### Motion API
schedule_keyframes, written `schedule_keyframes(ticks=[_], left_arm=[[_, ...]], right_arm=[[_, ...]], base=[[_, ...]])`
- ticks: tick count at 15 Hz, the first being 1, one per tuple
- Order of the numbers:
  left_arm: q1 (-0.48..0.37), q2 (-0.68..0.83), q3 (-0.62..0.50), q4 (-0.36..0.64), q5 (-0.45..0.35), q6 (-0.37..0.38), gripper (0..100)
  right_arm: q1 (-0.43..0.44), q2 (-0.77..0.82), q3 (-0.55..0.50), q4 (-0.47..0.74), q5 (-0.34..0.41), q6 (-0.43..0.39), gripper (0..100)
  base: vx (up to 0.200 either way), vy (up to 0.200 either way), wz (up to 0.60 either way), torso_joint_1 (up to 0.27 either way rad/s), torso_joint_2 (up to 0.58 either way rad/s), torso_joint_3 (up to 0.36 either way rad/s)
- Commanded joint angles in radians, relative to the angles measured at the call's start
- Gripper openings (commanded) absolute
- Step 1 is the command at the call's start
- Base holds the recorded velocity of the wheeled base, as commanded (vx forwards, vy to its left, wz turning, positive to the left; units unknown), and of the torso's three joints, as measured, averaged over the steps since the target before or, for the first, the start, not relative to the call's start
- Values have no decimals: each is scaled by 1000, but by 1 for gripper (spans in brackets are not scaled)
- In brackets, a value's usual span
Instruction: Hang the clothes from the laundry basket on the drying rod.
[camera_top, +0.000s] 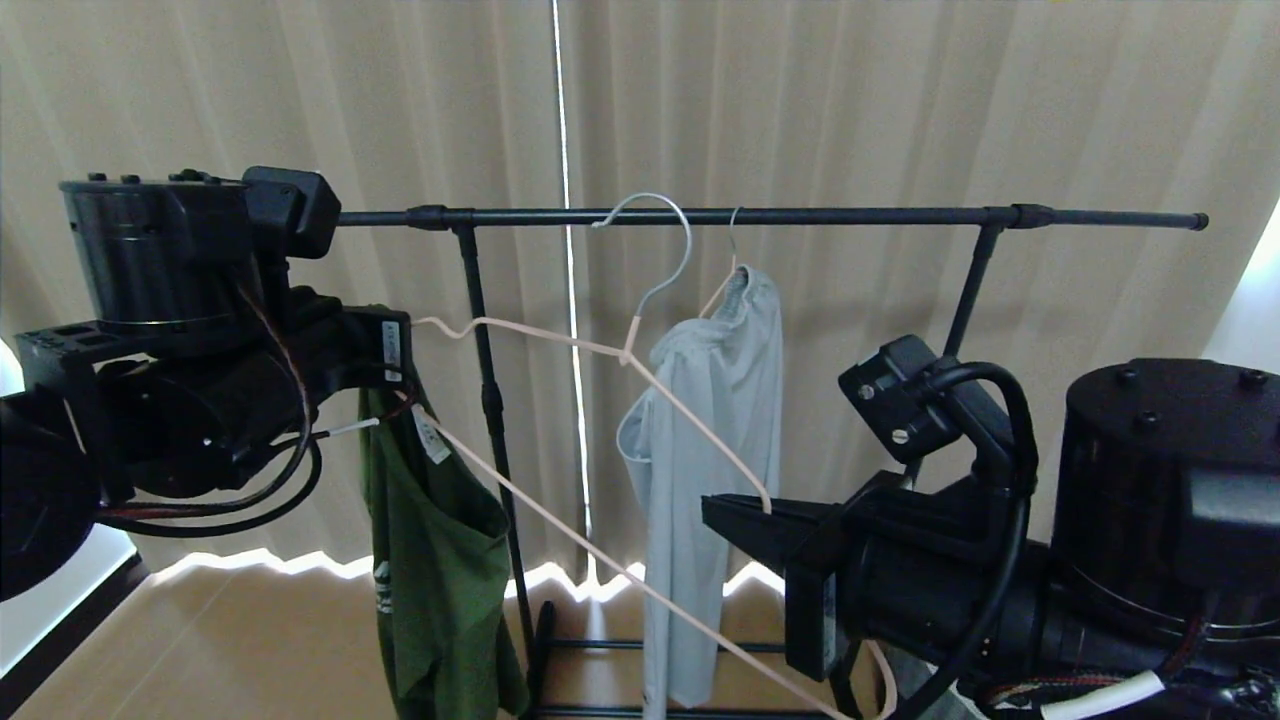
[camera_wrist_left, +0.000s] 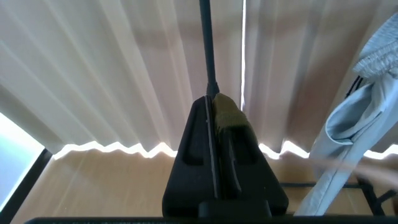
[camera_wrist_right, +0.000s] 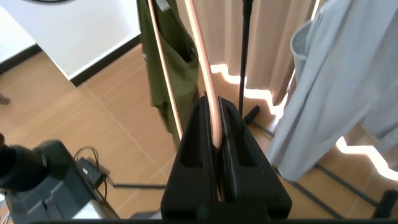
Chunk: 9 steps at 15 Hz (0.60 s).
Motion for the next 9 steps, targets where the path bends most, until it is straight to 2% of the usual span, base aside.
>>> schedule_keyframes(ticks=[1, 9], left_arm=[[-4, -28, 11, 2, 2, 2, 0], [-123, -109, 59, 2, -3, 2, 0]], right_arm=[[-11, 41, -23, -10, -1, -7, 0], [-39, 187, -175, 2, -1, -13, 0]], base=[[0, 0, 0, 0, 0, 0], [0, 0, 0, 0, 0, 0]])
